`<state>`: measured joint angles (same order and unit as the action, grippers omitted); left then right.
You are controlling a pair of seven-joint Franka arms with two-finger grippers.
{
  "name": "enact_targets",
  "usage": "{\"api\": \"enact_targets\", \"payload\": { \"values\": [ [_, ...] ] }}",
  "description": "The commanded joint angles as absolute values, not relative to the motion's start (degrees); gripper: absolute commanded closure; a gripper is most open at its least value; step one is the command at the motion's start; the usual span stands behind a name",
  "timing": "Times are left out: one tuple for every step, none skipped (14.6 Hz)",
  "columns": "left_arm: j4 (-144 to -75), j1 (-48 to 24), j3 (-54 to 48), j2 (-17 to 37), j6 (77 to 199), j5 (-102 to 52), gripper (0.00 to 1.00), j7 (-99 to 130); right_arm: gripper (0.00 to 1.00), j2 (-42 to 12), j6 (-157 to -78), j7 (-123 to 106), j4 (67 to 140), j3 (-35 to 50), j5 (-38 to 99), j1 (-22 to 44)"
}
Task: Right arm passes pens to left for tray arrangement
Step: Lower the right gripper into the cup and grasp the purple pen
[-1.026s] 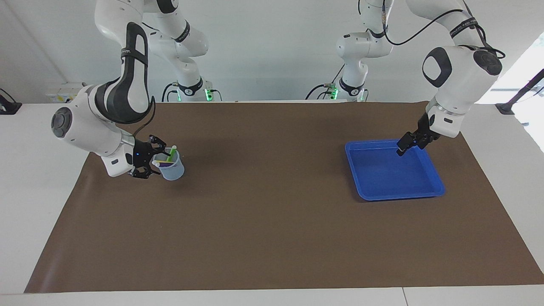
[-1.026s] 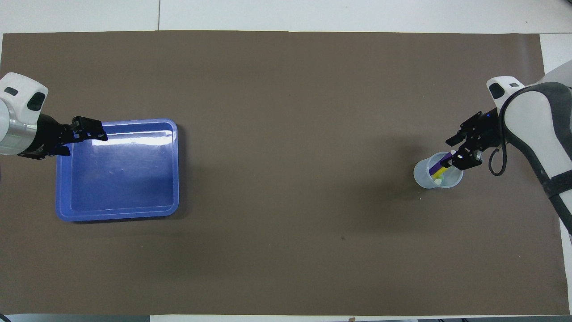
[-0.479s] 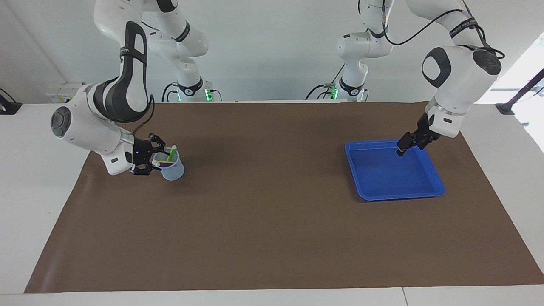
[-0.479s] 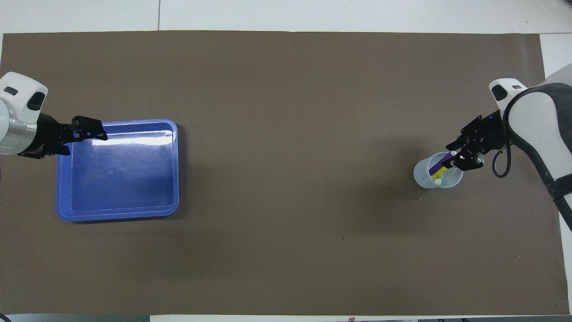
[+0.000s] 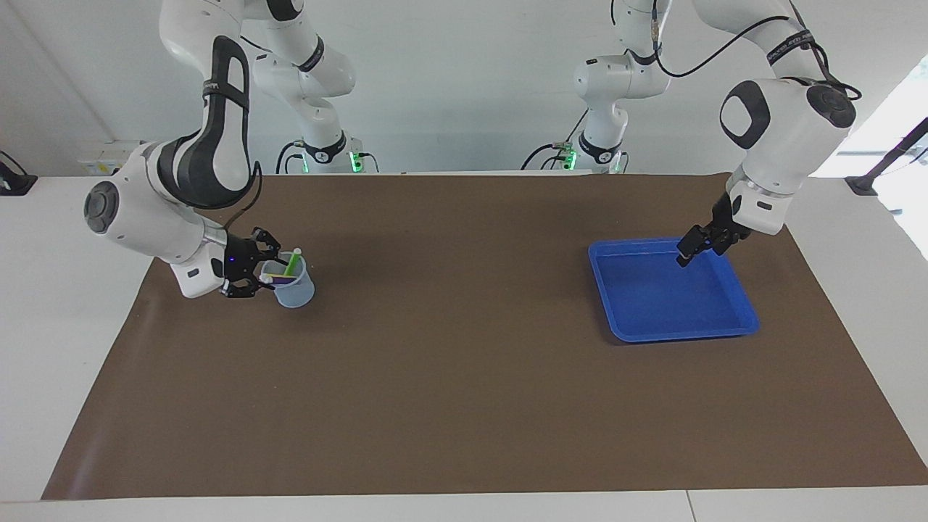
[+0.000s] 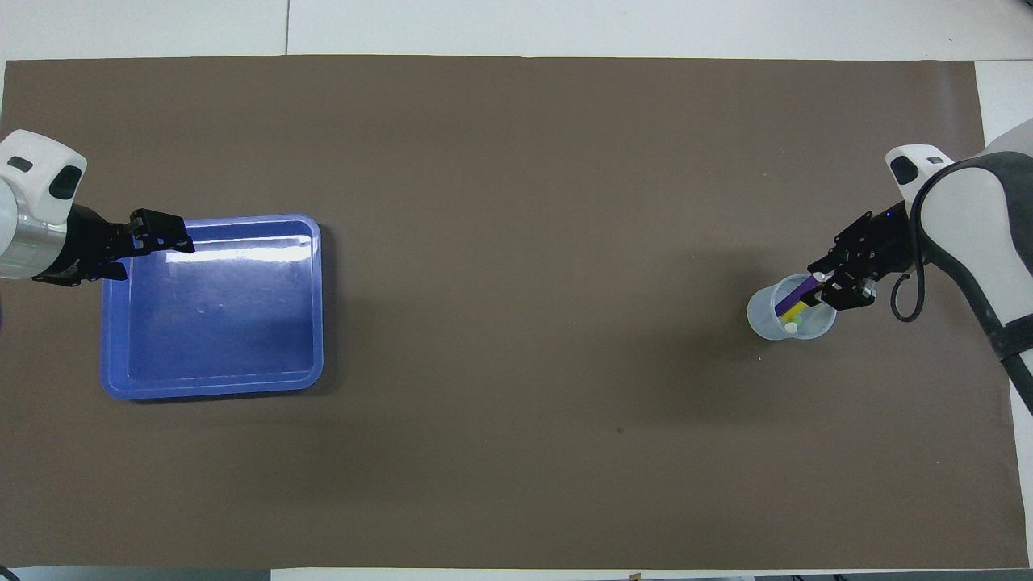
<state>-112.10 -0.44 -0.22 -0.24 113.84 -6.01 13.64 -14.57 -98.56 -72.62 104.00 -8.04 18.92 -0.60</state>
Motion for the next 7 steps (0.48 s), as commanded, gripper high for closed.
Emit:
{"api": "enact_targets", "payload": {
  "values": [
    [-112.2, -0.6, -0.1, -0.4, 114.4, -6.5, 0.0, 13.4, 0.55, -12.7, -99.0, -73.7, 106.3, -8.0, 19.2, -1.1],
    [-112.2, -0.6, 0.1, -0.4, 114.4, -6.5, 0.0, 13.4, 0.67, -12.7, -99.1, -73.7, 106.3, -8.0, 19.2, -1.1],
    [-112.2, -0.6, 0.1, -0.4, 114.4, -6.5, 0.0, 13.4, 0.92, -12.7, -99.1, -73.7, 106.3, -8.0, 19.2, -1.1],
    [-112.2, -0.6, -0.1, -0.4, 114.4, -6.5, 0.0, 13.4, 1.0, -12.7, -99.5, -73.8, 106.2, -8.0, 19.1, -1.1],
    [-112.2, -0.6, -0.1, -0.4, 114.4, -6.5, 0.0, 13.4, 1.0, -12.8, -99.5, -73.8, 106.0, -7.9, 19.1, -1.1],
    [-112.2, -0.6, 0.1, -0.4, 114.4, -6.5, 0.0, 13.4, 1.0, -12.8, -99.5, -73.7, 105.9, -7.9, 19.1, -1.0],
    [-112.2, -0.6, -0.1, -0.4, 114.4, -6.5, 0.0, 13.4, 1.0, -12.7, -99.5, -72.9, 105.7, -7.9, 19.1, -0.7]
  ]
}}
